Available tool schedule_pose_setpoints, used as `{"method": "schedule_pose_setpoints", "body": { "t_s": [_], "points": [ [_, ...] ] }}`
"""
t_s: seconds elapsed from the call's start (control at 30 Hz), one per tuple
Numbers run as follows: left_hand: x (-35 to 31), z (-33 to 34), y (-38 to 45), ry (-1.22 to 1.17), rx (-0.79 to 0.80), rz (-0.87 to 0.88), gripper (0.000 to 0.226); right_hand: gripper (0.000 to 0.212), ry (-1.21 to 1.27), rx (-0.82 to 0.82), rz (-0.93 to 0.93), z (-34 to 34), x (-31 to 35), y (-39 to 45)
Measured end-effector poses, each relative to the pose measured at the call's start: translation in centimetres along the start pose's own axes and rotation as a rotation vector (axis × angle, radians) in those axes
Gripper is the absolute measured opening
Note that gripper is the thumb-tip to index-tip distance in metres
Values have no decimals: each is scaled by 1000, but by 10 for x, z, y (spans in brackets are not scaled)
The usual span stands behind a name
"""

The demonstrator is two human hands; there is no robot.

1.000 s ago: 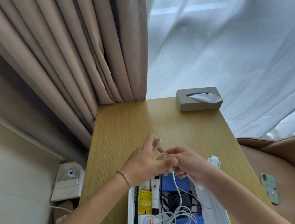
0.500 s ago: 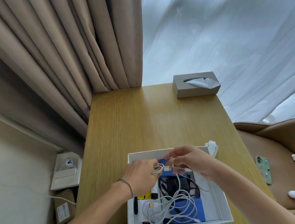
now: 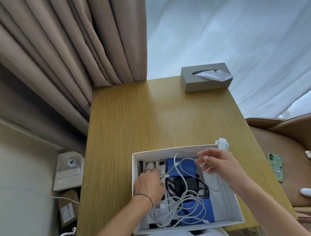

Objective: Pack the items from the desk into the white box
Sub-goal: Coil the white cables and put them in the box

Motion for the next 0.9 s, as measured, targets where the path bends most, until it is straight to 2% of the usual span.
{"method": "schedule_pose_setpoints", "body": {
  "t_s": [0.17, 0.3, 0.5, 0.6, 0.73, 0.8, 0.9],
  "points": [
    [2, 14, 2, 110, -6, 35, 57, 24, -22, -197, -128, -49, 9, 7],
    [-3, 8, -4, 192, -53, 104, 80, 24, -37, -298, -90, -80, -8, 24],
    [-15, -22, -19, 140, -114, 216, 98, 26, -161, -502, 23, -110, -40, 55],
    [-26, -44, -32, 137, -174, 313, 95, 24, -296, -540, 88, -114, -51, 72],
    [-32, -75, -46, -5, -302, 398, 63, 45, -536, -487, 197, -108, -69, 97],
    [-25, -87, -49, -88, -380, 372, 50, 57, -623, -453, 239, -102, -75, 106],
    [-2, -93, -48, -120, -448, 277, 46, 70, -679, -407, 284, -94, -82, 116]
  ]
}}
Point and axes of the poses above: each hand's wrist, its own y-axis towards the middle knuckle, its own z-axis out of the palm, x = y × z, the point moved 10 cm from there along y, towards the middle knuckle, and after that the axes turned 6 degrees about -y, right-handed, at the moved point
